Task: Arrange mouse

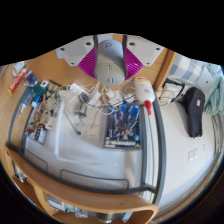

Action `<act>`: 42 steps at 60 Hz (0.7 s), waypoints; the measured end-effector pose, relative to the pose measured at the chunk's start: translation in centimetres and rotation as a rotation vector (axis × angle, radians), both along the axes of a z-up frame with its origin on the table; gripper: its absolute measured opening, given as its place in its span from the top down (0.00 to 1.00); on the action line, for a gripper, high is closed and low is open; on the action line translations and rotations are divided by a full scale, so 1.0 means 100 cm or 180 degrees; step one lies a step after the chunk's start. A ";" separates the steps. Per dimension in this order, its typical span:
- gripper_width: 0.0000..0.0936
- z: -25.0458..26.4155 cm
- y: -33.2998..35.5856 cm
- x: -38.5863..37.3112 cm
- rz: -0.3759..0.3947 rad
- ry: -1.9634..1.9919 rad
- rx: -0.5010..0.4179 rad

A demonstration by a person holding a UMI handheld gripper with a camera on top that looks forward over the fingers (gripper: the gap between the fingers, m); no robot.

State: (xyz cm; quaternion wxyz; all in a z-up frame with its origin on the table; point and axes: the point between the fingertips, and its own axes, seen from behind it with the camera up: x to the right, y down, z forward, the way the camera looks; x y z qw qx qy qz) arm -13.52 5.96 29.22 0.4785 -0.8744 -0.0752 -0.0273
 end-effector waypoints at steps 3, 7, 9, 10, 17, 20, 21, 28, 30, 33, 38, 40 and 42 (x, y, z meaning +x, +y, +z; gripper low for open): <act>0.65 0.021 -0.004 0.030 -0.0069 -0.0024 0.0078; 0.65 0.028 -0.005 0.068 -0.0168 -0.0028 0.0135; 0.65 0.025 -0.008 0.090 -0.0229 -0.0027 0.0124; 0.65 0.023 -0.010 0.101 -0.0255 -0.0030 0.0108; 0.65 -0.031 -0.020 0.165 -0.0426 -0.0207 -0.0205; 0.65 -0.061 -0.027 0.182 -0.0473 -0.0176 -0.0367; 0.65 -0.071 -0.028 0.184 -0.0475 -0.0142 -0.0416; 0.65 -0.137 -0.040 0.194 -0.0437 -0.0028 -0.0719; 0.65 -0.150 -0.044 0.192 -0.0389 -0.0006 -0.0786; 0.65 -0.167 -0.047 0.188 -0.0349 0.0043 -0.0880; 0.65 -0.191 -0.051 0.181 -0.0298 0.0055 -0.1005; 0.65 -0.194 -0.052 0.179 -0.0301 0.0088 -0.0997; 0.65 -0.196 -0.052 0.178 -0.0341 0.0146 -0.0966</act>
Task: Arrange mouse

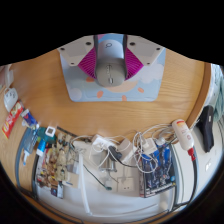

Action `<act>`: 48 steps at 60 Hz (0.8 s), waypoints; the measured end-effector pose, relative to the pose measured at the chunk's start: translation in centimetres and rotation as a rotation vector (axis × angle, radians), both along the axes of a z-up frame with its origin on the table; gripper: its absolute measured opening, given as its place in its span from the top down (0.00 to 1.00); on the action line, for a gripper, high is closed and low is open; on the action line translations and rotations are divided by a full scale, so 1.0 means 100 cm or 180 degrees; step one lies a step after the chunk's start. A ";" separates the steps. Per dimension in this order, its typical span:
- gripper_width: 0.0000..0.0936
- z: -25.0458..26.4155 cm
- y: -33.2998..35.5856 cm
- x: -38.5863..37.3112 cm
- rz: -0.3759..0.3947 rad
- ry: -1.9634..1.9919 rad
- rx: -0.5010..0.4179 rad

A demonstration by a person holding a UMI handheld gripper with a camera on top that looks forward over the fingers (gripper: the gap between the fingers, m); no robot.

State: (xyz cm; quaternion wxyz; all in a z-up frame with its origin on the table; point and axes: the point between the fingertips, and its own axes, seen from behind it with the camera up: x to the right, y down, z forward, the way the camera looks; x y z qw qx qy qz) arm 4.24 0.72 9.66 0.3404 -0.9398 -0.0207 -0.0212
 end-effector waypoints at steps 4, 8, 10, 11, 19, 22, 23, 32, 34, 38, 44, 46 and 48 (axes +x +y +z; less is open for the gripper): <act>0.64 -0.001 0.001 0.000 -0.0071 0.0075 0.0030; 0.61 0.000 -0.001 0.001 -0.0084 0.0097 0.0029; 0.58 0.000 -0.001 0.001 -0.0078 0.0087 0.0011; 0.57 0.000 -0.001 0.001 -0.0070 0.0078 0.0000; 0.42 0.000 -0.001 0.002 -0.0002 -0.0066 -0.0095; 0.28 0.002 -0.005 0.003 0.0064 -0.0155 -0.0177; 0.24 0.003 -0.007 0.002 0.0089 -0.0176 -0.0218; 0.21 0.059 -0.015 -0.008 0.0231 -0.0277 -0.0147; 0.21 0.080 -0.016 -0.010 0.0237 -0.0273 -0.0089; 0.21 0.125 -0.019 -0.013 0.0225 -0.0244 0.0048; 0.21 0.188 -0.022 -0.016 0.0150 -0.0201 0.0268; 0.21 0.207 -0.023 -0.016 0.0128 -0.0184 0.0346; 0.21 0.223 -0.025 -0.018 0.0111 -0.0155 0.0397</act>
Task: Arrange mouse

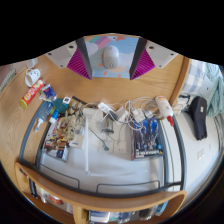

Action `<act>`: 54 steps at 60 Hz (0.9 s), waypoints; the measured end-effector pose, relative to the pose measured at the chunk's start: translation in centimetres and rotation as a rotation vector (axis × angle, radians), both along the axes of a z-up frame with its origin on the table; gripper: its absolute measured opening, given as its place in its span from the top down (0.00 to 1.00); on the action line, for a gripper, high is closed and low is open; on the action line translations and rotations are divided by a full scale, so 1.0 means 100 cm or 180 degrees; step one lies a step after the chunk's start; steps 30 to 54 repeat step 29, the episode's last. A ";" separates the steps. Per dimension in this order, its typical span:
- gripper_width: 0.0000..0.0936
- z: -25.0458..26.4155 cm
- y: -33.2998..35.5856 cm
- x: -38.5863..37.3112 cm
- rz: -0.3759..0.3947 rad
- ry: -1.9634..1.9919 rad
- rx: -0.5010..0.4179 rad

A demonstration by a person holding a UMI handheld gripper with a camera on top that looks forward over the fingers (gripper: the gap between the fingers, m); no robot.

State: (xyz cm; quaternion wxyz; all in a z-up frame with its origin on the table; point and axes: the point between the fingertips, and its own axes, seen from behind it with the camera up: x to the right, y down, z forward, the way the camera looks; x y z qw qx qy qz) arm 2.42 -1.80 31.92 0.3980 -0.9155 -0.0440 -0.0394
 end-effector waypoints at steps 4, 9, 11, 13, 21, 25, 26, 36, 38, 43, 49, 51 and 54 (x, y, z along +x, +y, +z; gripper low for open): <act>0.21 0.027 -0.002 -0.005 0.0005 0.0061 0.0113; 0.22 0.051 -0.007 -0.006 -0.0003 0.0048 0.0202; 0.21 0.059 -0.009 -0.006 0.0005 0.0040 0.0240; 0.21 0.065 -0.011 -0.006 0.0024 0.0036 0.0271; 0.22 0.077 -0.019 -0.007 -0.0009 0.0097 0.0348; 0.22 0.077 -0.024 -0.004 -0.0047 0.0101 0.0344; 0.21 0.076 -0.025 -0.003 -0.0057 0.0098 0.0343; 0.22 0.074 -0.027 0.001 -0.0094 0.0076 0.0326; 0.22 0.074 -0.027 0.001 -0.0094 0.0076 0.0326; 0.22 0.074 -0.027 0.001 -0.0094 0.0076 0.0326; 0.22 0.074 -0.027 0.001 -0.0094 0.0076 0.0326; 0.22 0.074 -0.027 0.001 -0.0094 0.0076 0.0326; 0.22 0.074 -0.027 0.001 -0.0094 0.0076 0.0326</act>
